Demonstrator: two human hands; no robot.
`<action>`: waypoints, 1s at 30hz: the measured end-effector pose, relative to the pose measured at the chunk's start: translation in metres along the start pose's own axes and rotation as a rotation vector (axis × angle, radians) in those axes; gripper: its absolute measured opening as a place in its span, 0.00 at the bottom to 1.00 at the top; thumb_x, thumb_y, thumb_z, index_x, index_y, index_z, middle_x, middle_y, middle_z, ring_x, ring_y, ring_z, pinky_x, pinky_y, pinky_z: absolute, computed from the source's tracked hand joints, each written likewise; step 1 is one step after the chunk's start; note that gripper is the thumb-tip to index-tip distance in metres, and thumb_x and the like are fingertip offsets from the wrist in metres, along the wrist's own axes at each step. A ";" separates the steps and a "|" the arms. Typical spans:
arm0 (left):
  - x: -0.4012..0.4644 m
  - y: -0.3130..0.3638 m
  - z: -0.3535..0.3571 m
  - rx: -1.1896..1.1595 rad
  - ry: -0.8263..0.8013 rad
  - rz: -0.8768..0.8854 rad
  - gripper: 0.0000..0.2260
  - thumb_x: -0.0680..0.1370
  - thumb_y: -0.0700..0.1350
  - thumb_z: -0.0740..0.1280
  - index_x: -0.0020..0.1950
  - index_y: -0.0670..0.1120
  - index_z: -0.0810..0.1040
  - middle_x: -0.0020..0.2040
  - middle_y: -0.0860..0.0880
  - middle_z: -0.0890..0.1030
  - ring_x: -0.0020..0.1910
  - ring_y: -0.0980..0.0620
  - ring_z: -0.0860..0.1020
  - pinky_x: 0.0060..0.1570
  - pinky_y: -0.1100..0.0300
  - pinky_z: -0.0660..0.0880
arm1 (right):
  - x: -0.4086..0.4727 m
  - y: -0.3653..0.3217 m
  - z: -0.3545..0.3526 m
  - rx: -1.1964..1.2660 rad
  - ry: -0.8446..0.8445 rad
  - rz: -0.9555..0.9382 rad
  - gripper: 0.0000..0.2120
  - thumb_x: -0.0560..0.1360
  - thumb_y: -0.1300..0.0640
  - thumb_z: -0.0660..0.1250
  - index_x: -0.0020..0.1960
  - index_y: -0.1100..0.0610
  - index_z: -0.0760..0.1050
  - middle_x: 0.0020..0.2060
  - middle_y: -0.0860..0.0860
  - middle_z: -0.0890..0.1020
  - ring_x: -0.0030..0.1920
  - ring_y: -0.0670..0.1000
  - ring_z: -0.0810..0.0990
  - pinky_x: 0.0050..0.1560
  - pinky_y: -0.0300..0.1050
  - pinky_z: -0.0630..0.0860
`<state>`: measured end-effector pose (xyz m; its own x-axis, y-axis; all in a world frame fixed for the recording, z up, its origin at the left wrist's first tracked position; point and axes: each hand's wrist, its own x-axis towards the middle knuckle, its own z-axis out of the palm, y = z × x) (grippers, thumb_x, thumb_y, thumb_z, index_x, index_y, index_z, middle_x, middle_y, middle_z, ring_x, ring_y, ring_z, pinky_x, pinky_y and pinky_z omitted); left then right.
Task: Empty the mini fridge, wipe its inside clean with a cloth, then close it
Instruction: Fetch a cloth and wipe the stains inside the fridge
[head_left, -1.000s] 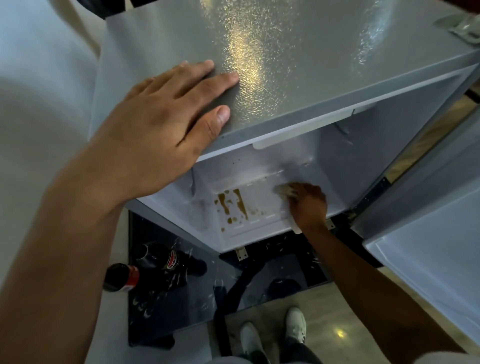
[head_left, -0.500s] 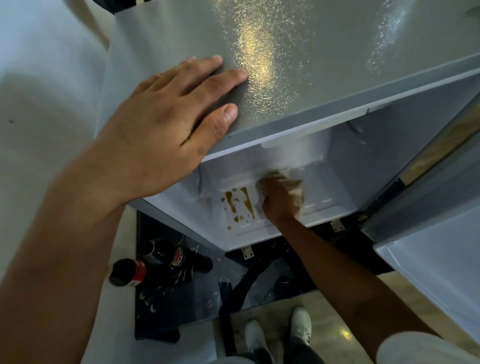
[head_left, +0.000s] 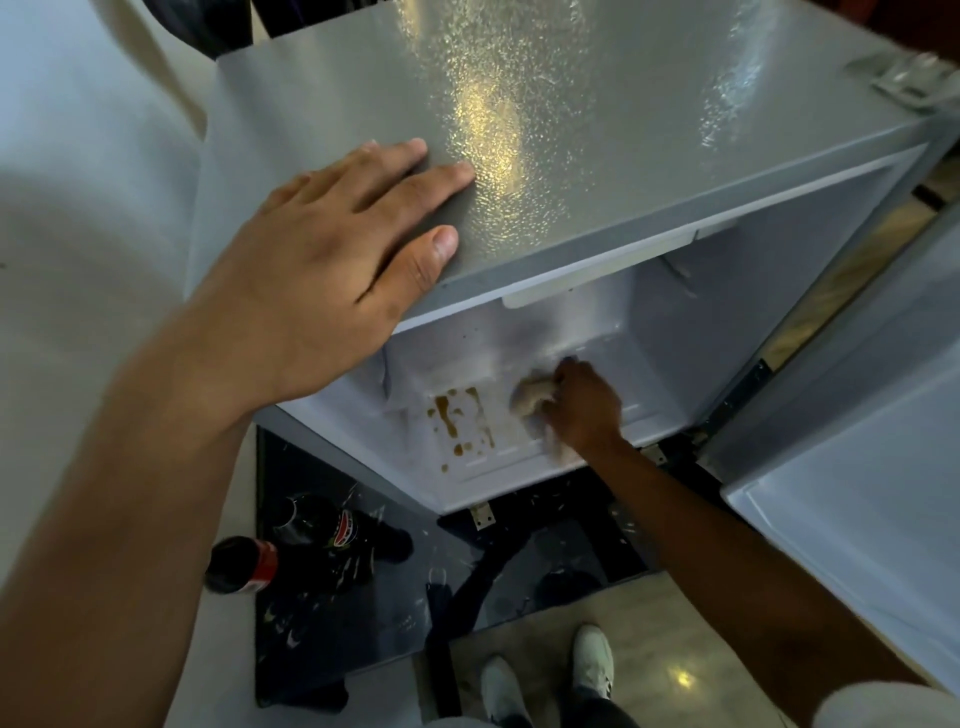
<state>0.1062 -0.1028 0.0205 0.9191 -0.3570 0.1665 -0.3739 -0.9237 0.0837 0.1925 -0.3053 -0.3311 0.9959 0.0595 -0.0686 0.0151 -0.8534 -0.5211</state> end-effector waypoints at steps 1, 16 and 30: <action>0.000 0.000 0.000 0.003 0.002 0.000 0.26 0.83 0.61 0.46 0.80 0.56 0.60 0.80 0.50 0.62 0.80 0.47 0.60 0.76 0.42 0.60 | 0.009 0.006 -0.009 0.027 0.112 0.060 0.21 0.71 0.51 0.71 0.60 0.59 0.73 0.54 0.59 0.78 0.53 0.62 0.80 0.47 0.53 0.78; -0.001 -0.001 0.001 0.034 -0.006 -0.011 0.26 0.83 0.60 0.47 0.80 0.56 0.60 0.81 0.50 0.62 0.80 0.47 0.58 0.76 0.41 0.59 | 0.036 0.024 0.049 0.023 0.307 0.080 0.23 0.76 0.61 0.59 0.70 0.68 0.71 0.66 0.67 0.75 0.64 0.68 0.75 0.70 0.61 0.69; -0.002 0.001 0.000 0.023 -0.011 -0.016 0.25 0.83 0.60 0.46 0.80 0.57 0.59 0.81 0.50 0.61 0.80 0.48 0.58 0.77 0.43 0.58 | -0.057 -0.080 0.127 0.180 -0.018 -0.520 0.29 0.65 0.69 0.72 0.66 0.61 0.78 0.62 0.57 0.82 0.61 0.59 0.82 0.59 0.53 0.80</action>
<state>0.1043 -0.1032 0.0203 0.9265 -0.3433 0.1543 -0.3560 -0.9323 0.0632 0.1235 -0.1743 -0.3937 0.8593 0.4603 0.2232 0.4881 -0.6069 -0.6272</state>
